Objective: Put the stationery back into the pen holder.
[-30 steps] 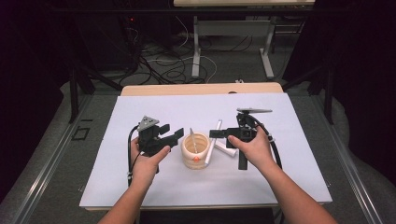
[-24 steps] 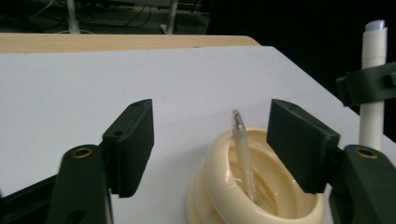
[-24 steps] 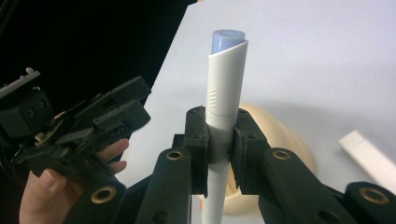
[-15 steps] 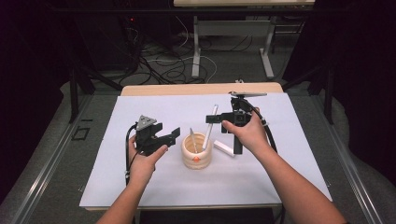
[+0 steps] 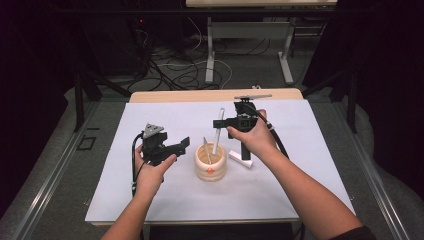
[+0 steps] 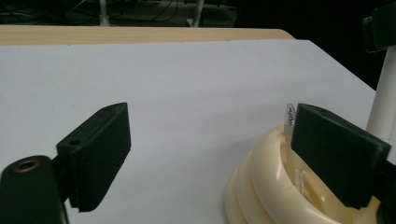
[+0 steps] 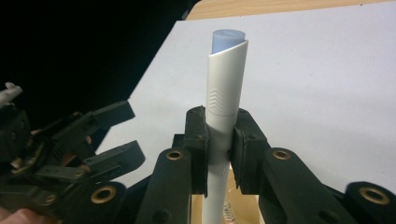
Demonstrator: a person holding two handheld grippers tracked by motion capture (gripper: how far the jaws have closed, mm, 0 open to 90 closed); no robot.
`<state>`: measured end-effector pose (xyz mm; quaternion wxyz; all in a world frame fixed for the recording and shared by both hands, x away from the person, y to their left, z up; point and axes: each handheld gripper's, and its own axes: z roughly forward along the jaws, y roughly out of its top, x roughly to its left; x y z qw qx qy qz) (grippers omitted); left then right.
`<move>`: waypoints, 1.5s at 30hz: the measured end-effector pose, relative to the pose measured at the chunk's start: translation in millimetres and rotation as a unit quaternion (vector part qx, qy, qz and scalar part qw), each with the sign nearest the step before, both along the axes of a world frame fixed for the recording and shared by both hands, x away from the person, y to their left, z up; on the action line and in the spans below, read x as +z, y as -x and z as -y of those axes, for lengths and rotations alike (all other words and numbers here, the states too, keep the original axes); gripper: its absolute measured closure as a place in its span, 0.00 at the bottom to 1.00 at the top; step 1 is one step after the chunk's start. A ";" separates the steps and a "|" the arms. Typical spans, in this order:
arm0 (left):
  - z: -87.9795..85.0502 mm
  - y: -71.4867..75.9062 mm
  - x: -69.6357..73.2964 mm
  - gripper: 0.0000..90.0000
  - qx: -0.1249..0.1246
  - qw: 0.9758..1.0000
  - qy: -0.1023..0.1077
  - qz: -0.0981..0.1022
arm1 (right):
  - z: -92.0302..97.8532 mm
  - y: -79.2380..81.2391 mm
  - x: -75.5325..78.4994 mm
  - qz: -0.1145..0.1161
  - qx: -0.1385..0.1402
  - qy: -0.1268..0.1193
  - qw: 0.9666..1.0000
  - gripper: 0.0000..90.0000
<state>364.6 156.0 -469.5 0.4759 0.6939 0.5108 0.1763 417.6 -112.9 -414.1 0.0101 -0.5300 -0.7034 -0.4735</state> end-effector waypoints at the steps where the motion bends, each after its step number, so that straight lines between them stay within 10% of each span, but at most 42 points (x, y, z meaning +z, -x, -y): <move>1: -0.8 -0.5 -0.3 0.08 0.000 1.000 0.000 -0.005 | -0.9 -0.1 -0.9 0.002 0.001 0.005 1.000 0.87; 30: -4.9 -6.1 -10.8 0.00 0.024 0.999 -0.002 -0.023 | -29.4 7.9 -31.4 0.025 0.047 0.110 0.993 0.87; 45: -4.8 -6.3 -12.6 0.00 0.024 0.999 -0.004 -0.024 | -30.6 9.2 -35.4 -0.002 0.065 0.105 0.992 0.81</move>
